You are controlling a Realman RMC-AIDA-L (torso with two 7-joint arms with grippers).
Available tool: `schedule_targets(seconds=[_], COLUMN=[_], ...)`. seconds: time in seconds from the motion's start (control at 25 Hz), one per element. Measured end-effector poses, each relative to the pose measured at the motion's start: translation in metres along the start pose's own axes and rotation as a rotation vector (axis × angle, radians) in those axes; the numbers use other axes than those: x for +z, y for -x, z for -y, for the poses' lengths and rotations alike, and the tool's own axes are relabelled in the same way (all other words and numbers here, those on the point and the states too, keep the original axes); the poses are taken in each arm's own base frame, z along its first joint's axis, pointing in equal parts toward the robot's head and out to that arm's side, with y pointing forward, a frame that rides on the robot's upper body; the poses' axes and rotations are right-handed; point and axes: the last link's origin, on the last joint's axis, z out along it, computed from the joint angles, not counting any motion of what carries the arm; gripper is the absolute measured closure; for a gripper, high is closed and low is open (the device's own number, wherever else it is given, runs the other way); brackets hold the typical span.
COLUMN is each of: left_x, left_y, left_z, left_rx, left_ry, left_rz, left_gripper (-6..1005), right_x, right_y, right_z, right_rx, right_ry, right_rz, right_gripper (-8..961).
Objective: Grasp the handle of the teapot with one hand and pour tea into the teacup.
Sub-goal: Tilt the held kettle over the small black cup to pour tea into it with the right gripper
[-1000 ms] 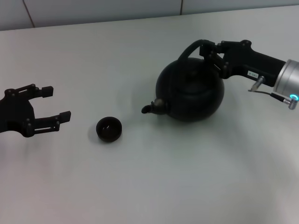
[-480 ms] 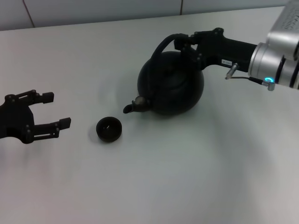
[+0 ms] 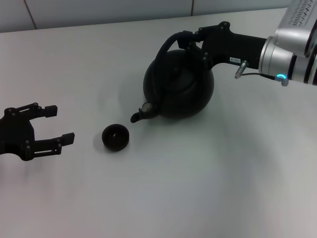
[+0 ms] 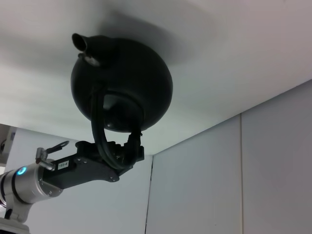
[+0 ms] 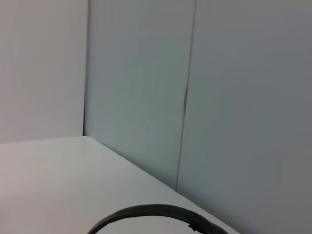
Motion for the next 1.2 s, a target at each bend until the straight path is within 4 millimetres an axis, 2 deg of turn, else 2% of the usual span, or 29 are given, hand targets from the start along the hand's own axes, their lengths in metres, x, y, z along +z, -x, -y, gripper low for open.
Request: schedule_targets(seconds=[0.72,1.2], left_x=[-0.002,-0.003], left_y=[0.000,0.001], left_z=[-0.001,-0.002], left_rx=[-0.003,-0.004], left_ry=[0.010,0.012], left_rz=[0.000,0.000], left_gripper=[155,155], right_x=[0.027,0.039], right_y=[0.020,0.027], right_z=[0.002,-0.003], right_rx=[-0.114,-0.173], right_ry=[0.028,0.066], right_rz=[-0.036,-0.055], right_gripper=[829,831])
